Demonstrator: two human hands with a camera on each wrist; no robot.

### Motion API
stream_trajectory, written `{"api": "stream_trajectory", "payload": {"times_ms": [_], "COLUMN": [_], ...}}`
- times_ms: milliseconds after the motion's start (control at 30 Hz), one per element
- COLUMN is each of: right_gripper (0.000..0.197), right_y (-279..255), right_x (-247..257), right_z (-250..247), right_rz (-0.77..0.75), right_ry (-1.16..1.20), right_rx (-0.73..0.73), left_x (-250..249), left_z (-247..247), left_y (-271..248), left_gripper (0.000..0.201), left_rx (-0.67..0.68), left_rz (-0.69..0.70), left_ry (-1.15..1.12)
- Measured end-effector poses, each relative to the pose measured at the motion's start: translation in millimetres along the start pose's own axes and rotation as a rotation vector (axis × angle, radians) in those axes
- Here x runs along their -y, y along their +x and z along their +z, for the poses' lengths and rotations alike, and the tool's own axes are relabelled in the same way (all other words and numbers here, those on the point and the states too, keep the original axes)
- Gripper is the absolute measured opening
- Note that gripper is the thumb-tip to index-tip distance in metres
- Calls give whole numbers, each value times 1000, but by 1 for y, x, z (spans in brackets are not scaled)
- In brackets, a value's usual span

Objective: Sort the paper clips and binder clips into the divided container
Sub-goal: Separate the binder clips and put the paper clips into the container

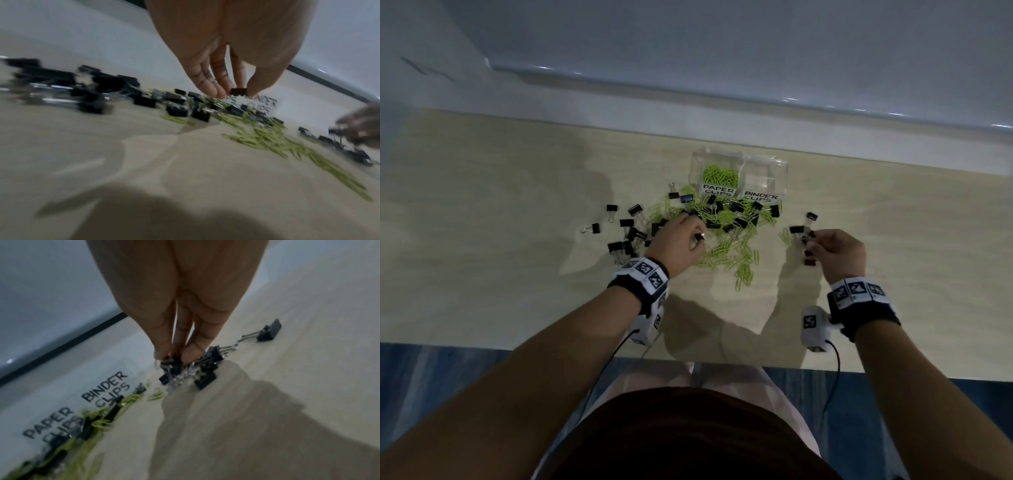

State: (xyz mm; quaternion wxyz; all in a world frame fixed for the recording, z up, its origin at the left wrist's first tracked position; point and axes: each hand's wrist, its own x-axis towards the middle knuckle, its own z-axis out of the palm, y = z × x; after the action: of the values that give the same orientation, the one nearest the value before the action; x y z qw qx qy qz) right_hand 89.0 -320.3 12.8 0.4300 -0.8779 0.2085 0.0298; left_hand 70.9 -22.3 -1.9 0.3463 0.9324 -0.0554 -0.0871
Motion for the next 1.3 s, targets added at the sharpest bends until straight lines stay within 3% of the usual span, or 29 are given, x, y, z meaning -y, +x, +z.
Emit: {"api": "stream_trajectory", "payload": {"times_ms": [100,233,333,467,567,800,933,1033,1133,1233,1300], "right_gripper": [14,15,15,20,22,16,9,8,4,8,10], "right_y": [4,-8,-21,-25,-22,-19,-17,-15,-14,-9,-2], "right_x": [-1,19,39,59,64,66,53,42,34,23,13], "right_z": [4,36,69,101,112,108,92,77,61,45,34], "right_rz": [-90,-361,-468,-496,-478,-534,-401,-261,-202,-140,-101], "right_ry": [-191,-345,-391,-408,-502,-509,-396,-271,-189,-74,-64], "right_rx": [-4,41,182,231,275,316,290,241,192,25,-64], "left_x": [17,59,67,51,48,51,68,80,62,41,40], "left_z": [-25,-49,-50,-36,-26,-29,-39,-43,-35,-20,-14], "left_y": [-13,-34,-37,-21,-8,-5,-22,-33,-29,-25,-25], "left_gripper": [21,22,27,35,40,25,16,18,23,30,31], "left_rx": [-119,-227,-181,-31,59,29,-149,-252,-142,16,45], "left_rz": [-104,-134,-117,-23,-84,-103,-92,-74,23,108,136], "left_ry": [-41,54,139,210,228,134,75,153,205,232,254]}}
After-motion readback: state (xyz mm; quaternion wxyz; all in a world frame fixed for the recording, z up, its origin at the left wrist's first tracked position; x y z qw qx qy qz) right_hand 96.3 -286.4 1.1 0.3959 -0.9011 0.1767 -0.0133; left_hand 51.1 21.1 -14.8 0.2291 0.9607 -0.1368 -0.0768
